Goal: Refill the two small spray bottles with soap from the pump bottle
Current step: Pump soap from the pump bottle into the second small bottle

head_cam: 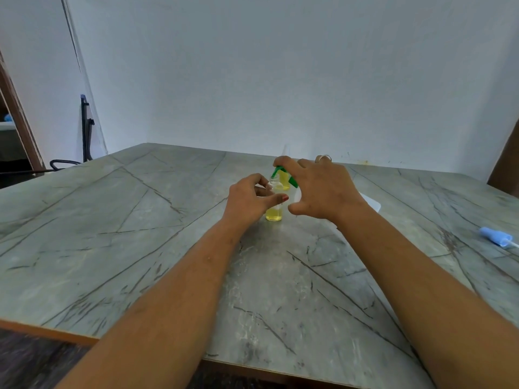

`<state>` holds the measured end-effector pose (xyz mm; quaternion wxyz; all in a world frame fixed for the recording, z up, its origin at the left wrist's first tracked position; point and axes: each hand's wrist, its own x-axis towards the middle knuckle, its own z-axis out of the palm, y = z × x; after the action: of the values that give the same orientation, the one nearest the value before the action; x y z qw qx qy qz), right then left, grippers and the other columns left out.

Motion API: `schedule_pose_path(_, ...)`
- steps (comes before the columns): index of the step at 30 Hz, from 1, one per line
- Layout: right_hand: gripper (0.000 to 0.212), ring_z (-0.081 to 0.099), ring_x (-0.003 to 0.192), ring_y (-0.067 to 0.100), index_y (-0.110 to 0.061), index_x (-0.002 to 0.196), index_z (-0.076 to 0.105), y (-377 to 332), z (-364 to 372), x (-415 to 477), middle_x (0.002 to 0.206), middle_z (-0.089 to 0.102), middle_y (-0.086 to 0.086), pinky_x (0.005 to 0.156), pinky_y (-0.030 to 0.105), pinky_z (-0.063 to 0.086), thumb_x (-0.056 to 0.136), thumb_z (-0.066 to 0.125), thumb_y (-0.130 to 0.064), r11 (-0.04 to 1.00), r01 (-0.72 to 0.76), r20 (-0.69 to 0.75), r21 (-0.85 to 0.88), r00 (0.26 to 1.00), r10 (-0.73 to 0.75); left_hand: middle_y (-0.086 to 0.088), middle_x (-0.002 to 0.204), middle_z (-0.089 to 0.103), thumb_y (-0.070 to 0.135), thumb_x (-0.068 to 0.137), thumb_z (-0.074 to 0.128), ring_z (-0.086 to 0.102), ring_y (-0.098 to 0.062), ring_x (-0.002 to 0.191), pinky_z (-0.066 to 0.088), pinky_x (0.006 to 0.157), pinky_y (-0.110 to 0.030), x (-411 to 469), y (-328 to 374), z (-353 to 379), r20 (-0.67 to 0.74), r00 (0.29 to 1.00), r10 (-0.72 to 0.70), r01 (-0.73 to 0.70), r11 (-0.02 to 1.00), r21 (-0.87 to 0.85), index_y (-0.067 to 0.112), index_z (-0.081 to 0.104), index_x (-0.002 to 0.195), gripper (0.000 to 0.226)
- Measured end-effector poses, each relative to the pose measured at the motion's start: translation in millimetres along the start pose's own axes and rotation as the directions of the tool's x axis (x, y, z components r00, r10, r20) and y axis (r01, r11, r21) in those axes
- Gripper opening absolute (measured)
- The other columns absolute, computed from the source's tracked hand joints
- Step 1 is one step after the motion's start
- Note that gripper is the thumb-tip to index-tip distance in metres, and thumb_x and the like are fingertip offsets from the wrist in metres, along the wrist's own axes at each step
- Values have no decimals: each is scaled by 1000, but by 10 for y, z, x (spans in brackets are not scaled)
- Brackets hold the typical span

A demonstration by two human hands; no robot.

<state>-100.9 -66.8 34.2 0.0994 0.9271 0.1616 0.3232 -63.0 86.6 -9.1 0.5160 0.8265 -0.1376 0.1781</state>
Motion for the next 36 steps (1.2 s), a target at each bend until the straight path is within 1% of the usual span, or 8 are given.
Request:
schedule_pose_path(5, 92, 55, 102, 28, -38, 134, 24, 2, -33, -4, 115, 61, -2, 71, 34, 50, 60, 67, -71, 1000, 0, 43, 16, 999, 0, -3, 110, 65, 36, 69, 78, 61, -13, 85, 56, 76, -31, 7, 18, 8, -3, 1000, -17, 17, 1000, 22, 23, 54, 94, 37)
schedule_pose_path(9, 95, 53, 103, 28, -39, 136, 22, 15, -59, -6, 116, 60, -1, 72, 34, 50, 58, 67, -72, 999, -11, 85, 35, 996, 8, -2, 106, 65, 35, 69, 79, 63, -13, 84, 57, 78, -34, 8, 10, 1, 4, 1000, -23, 23, 1000, 17, 22, 55, 93, 36)
schedule_pose_path(12, 98, 51, 106, 29, -40, 137, 20, 7, -58, -6, 119, 57, -1, 68, 33, 46, 57, 69, -70, 999, -27, 103, 37, 994, 23, 5, 91, 62, 36, 67, 80, 61, -4, 74, 56, 69, -25, 16, -10, -12, 3, 1000, -9, 9, 1000, -6, 26, 54, 85, 33)
schedule_pose_path(15, 96, 50, 108, 30, -40, 137, 18, -8, -40, -3, 120, 55, -1, 66, 32, 43, 60, 71, -62, 999, -42, 96, 17, 995, 40, 8, 88, 58, 37, 66, 80, 60, -7, 75, 53, 67, -22, 31, -20, 1, 1, 1000, -13, 13, 1000, 4, 28, 53, 85, 34)
schedule_pose_path(21, 93, 49, 110, 33, -39, 138, 13, -90, 17, -18, 126, 50, -2, 59, 30, 41, 65, 71, -44, 991, -71, 56, -111, 995, 78, 6, 89, 61, 38, 64, 80, 61, -9, 78, 56, 71, -27, 28, -22, 3, 8, 1000, -8, 8, 1000, -14, 24, 55, 88, 38)
schedule_pose_path(26, 95, 46, 116, 34, -33, 142, 14, -115, 40, -32, 152, 15, -3, 60, 32, 49, 67, 72, -41, 988, -53, 33, -142, 998, 58, 6, 91, 62, 40, 63, 81, 61, -9, 80, 49, 66, -17, 23, -11, 6, 17, 1000, -8, 8, 1000, 27, 23, 54, 93, 44)
schedule_pose_path(29, 96, 47, 114, 33, -30, 146, 10, -112, 53, -40, 157, 2, -10, 58, 30, 47, 70, 68, -41, 988, -16, 15, -153, 1000, 19, 6, 93, 62, 40, 63, 81, 61, -10, 82, 46, 65, -15, 16, -6, -1, 14, 1000, -1, 0, 999, 34, 23, 53, 94, 45)
schedule_pose_path(36, 87, 54, 105, 33, -33, 138, 20, -113, 53, -53, 146, 25, -7, 53, 28, 39, 68, 71, -45, 976, 13, -13, -218, 1000, -16, 4, 92, 64, 39, 62, 82, 63, -11, 84, 55, 75, -27, 10, -26, -17, 30, 999, 19, -19, 1000, 11, 22, 54, 92, 44)
